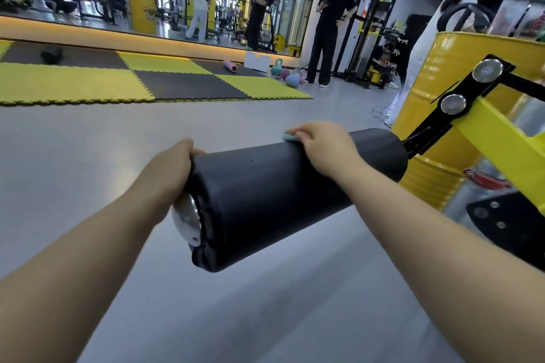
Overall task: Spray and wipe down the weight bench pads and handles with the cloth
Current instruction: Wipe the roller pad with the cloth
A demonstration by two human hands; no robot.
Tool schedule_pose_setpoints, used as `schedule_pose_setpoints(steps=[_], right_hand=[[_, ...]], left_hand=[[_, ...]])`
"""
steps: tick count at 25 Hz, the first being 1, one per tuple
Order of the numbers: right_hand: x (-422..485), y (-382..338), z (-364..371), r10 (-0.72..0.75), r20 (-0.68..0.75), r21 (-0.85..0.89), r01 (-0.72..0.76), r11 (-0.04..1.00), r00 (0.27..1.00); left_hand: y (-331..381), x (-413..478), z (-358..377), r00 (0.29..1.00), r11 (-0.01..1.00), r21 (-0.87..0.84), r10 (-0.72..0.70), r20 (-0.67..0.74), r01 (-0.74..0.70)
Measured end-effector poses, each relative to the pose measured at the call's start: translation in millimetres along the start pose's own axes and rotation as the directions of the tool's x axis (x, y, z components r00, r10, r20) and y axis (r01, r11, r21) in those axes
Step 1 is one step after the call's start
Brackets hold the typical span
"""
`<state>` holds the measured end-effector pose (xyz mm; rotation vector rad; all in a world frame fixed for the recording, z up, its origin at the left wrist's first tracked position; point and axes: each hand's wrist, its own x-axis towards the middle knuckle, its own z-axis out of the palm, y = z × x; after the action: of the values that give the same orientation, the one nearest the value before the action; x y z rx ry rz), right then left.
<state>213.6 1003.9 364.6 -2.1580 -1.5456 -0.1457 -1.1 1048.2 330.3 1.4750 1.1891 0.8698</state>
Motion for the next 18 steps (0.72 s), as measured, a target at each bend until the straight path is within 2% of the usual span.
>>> schedule_pose_setpoints(steps=[2, 5, 7, 9, 10, 11, 13, 14, 15, 16, 18], right_hand=[[-26.8, -45.3, 6.2, -0.121, -0.007, 0.035, 0.121, 0.992, 0.993], [-67.0, -101.0, 21.4, -0.354, -0.041, 0.129, 0.356, 0.925, 0.934], [-82.2, -108.0, 26.6, -0.483, -0.107, 0.229, 0.495, 0.838, 0.869], [-76.6, -79.4, 26.2, -0.557, -0.169, 0.208, 0.582, 0.786, 0.813], [-65.8, -55.2, 25.7, -0.527, -0.191, 0.166, 0.556, 0.814, 0.828], [-52.9, -29.6, 21.2, -0.428, -0.205, 0.132, 0.459, 0.879, 0.88], [-34.7, 15.5, 6.1, -0.096, -0.2, 0.123, 0.122, 0.985, 0.975], [-31.7, 28.4, 2.6, 0.052, -0.204, 0.125, -0.027, 0.992, 0.978], [-32.7, 27.4, 4.4, 0.115, -0.218, 0.112, -0.092, 0.989, 0.969], [-37.1, 13.5, 10.0, 0.092, -0.223, 0.1, -0.071, 0.992, 0.97], [-59.4, -34.0, 24.3, -0.122, -0.227, 0.127, 0.154, 0.98, 0.966]], left_hand=[[-6.0, -4.9, 4.7, 0.997, 0.992, -0.119, -0.036, -0.065, 0.028], [-11.0, -8.4, 7.8, 0.991, 0.99, -0.135, 0.009, -0.136, -0.028], [-11.7, -12.4, 8.2, 0.987, 0.984, -0.167, 0.041, -0.153, -0.067], [-13.6, -12.3, 7.4, 0.986, 0.985, -0.164, 0.016, -0.167, -0.044], [-15.1, -10.5, 6.4, 0.984, 0.989, -0.146, -0.008, -0.18, -0.018], [-17.1, -7.6, 5.9, 0.983, 0.991, -0.133, -0.026, -0.182, 0.002], [-19.2, -4.9, 6.5, 0.983, 0.993, -0.121, -0.037, -0.181, 0.015], [-20.4, -4.0, 6.5, 0.983, 0.992, -0.122, -0.036, -0.182, 0.014], [-21.4, -3.6, 7.1, 0.983, 0.991, -0.133, -0.036, -0.178, 0.012], [-22.2, -2.0, 7.9, 0.983, 0.99, -0.139, -0.034, -0.178, 0.009], [-23.3, 1.3, 8.2, 0.983, 0.993, -0.117, -0.015, -0.181, -0.007]])
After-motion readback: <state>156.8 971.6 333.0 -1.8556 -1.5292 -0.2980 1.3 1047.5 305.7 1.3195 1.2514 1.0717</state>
